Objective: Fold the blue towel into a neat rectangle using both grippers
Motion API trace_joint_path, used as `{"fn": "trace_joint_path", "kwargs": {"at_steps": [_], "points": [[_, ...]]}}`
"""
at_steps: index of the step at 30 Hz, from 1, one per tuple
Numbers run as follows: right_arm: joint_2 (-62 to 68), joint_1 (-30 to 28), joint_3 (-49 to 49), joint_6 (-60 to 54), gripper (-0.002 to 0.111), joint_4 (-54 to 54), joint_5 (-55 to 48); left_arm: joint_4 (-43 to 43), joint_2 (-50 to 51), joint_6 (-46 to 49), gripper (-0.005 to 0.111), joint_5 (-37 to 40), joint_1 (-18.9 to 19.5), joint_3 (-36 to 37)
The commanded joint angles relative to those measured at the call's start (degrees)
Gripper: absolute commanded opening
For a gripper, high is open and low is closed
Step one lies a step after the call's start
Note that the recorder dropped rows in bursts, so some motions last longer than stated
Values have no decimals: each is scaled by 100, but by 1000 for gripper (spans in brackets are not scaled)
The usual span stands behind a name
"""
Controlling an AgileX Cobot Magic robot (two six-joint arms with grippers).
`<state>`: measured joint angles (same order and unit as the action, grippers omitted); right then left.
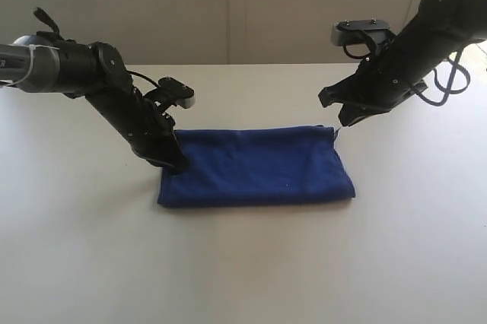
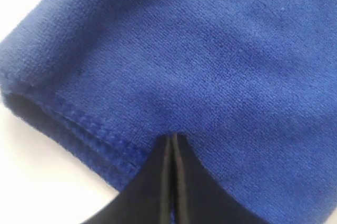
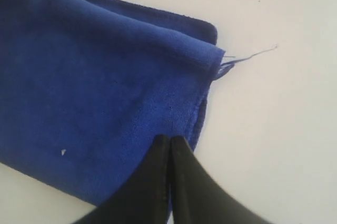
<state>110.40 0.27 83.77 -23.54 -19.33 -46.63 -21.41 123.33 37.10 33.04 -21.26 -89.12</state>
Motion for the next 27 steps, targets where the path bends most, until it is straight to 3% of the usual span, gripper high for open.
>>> {"fn": "trace_joint_path", "kwargs": {"at_steps": [1, 5, 10, 14, 20, 27], "points": [[-6, -45, 30, -69, 0, -33, -14, 569, 126, -128, 0, 344, 97, 103], [1, -45, 30, -69, 0, -33, 82, 472, 55, -116, 0, 124, 114, 103], [312, -27, 116, -990, 0, -906, 462, -683, -534, 411, 0, -652, 114, 93], [895, -27, 661, -915, 0, -994, 437, -1205, -493, 814, 0, -968, 114, 93], [1607, -27, 1430, -904, 0, -1041, 280, -1424, -203, 814, 0, -1784, 114, 58], [1955, -31, 1700, -929, 0, -1041, 99, -1441, 167, 814, 0, -1711, 114, -150]]}}
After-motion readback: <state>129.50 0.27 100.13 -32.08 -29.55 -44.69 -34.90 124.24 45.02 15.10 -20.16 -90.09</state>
